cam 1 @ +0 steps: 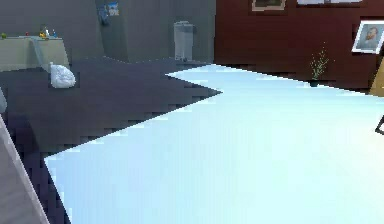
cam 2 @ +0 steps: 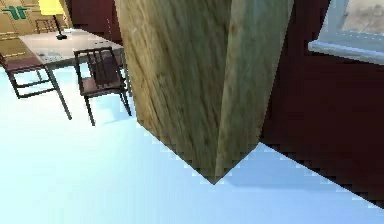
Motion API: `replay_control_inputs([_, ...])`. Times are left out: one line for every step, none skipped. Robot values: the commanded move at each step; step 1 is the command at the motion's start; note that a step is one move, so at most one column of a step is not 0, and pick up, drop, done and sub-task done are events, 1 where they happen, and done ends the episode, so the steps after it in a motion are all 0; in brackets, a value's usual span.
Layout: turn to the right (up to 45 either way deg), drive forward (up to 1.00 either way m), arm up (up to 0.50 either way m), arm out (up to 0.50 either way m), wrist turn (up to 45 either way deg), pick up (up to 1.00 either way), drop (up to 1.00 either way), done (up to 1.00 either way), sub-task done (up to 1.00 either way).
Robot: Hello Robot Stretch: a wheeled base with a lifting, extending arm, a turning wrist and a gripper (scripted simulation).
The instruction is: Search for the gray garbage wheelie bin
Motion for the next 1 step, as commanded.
replay_control_inputs([0.0, 1.00, 0.00, 0.00, 0.0, 0.00, 0.00, 0.00, 0.00])
